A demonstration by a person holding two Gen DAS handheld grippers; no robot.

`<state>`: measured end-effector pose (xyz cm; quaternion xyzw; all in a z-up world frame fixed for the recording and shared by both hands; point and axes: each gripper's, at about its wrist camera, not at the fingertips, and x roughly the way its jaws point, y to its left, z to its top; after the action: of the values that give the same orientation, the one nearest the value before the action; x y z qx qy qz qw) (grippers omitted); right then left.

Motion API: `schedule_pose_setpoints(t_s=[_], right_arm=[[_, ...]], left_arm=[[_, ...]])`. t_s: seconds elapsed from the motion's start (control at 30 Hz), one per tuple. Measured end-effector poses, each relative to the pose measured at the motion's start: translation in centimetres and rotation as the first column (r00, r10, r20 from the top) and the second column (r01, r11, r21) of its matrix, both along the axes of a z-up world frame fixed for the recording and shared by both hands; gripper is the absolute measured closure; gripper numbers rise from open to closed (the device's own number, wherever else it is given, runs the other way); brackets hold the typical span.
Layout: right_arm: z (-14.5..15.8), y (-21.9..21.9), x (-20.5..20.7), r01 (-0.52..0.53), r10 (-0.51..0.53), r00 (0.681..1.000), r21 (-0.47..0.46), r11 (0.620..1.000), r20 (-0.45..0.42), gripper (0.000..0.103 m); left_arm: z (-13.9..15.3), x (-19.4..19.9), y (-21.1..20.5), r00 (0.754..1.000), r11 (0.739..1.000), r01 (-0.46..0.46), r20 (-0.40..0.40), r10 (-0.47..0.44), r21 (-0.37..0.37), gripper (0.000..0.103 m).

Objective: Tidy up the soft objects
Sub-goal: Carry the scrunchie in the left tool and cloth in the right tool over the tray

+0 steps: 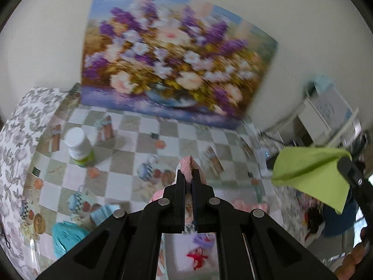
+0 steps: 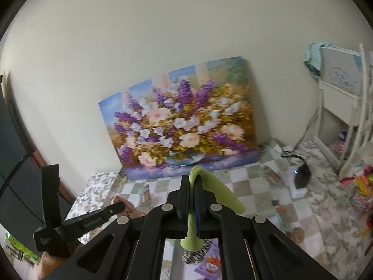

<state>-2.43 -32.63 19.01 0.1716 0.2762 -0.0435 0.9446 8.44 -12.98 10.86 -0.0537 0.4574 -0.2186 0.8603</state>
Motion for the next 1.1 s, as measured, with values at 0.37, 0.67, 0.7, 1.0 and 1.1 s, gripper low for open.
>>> schedule_pose_setpoints(t_s=[0.37,0.67,0.7,1.0,1.1], right_arm=[[-3.4,-1.3,-5.2,0.057,-0.056,0.996,0.007,0.998,-0.072,0.100],[-12.0,-2.6,-4.8,0.107,-0.096,0.940,0.015,0.994,-0.327,0.099],[-12.9,-2.8,-4.7,0.108,-0.093,0.933,0.022,0.994,-0.347,0.099],[-21.3,-3.4,-2.8,0.090,-0.018,0.839,0.106,0.990,-0.544,0.099],[-23.3,-3.2,-2.4,0.072,0.006,0.804,0.107,0.992,-0.595,0.099]], left_arm=[[-4.5,-4.8,-3.8,0.991,0.990,0.120,-0.074,-0.115,0.072,0.098],[-10.4,-5.9,-4.3,0.968,0.984,0.133,-0.230,-0.104,0.115,0.098],[-11.0,-5.9,-4.4,0.962,0.984,0.136,-0.251,-0.104,0.113,0.098],[-15.7,-5.0,-5.1,0.933,0.972,0.134,-0.355,-0.059,0.193,0.098],[-17.0,-4.3,-4.9,0.922,0.971,0.119,-0.386,-0.031,0.206,0.098]])
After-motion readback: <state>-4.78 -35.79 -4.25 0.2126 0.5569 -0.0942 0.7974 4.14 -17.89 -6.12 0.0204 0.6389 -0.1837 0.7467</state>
